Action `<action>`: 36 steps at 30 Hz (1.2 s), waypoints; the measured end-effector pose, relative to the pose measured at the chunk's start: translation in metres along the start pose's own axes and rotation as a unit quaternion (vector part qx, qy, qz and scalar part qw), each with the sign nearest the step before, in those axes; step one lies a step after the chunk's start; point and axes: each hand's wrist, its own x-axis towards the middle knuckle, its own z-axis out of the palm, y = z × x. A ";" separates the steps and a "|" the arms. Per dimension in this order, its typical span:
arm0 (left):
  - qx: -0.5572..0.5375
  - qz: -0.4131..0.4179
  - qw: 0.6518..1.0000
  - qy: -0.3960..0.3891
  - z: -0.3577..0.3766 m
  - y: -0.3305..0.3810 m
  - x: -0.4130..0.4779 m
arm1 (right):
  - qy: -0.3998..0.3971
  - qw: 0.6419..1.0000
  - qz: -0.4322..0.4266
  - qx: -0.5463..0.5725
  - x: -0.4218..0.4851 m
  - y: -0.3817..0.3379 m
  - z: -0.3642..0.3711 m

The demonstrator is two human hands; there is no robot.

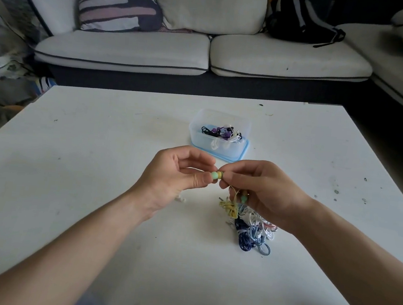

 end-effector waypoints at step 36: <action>-0.148 -0.055 0.987 -0.019 0.007 -0.008 0.003 | -0.036 0.995 -0.050 -0.076 0.001 -0.003 -0.008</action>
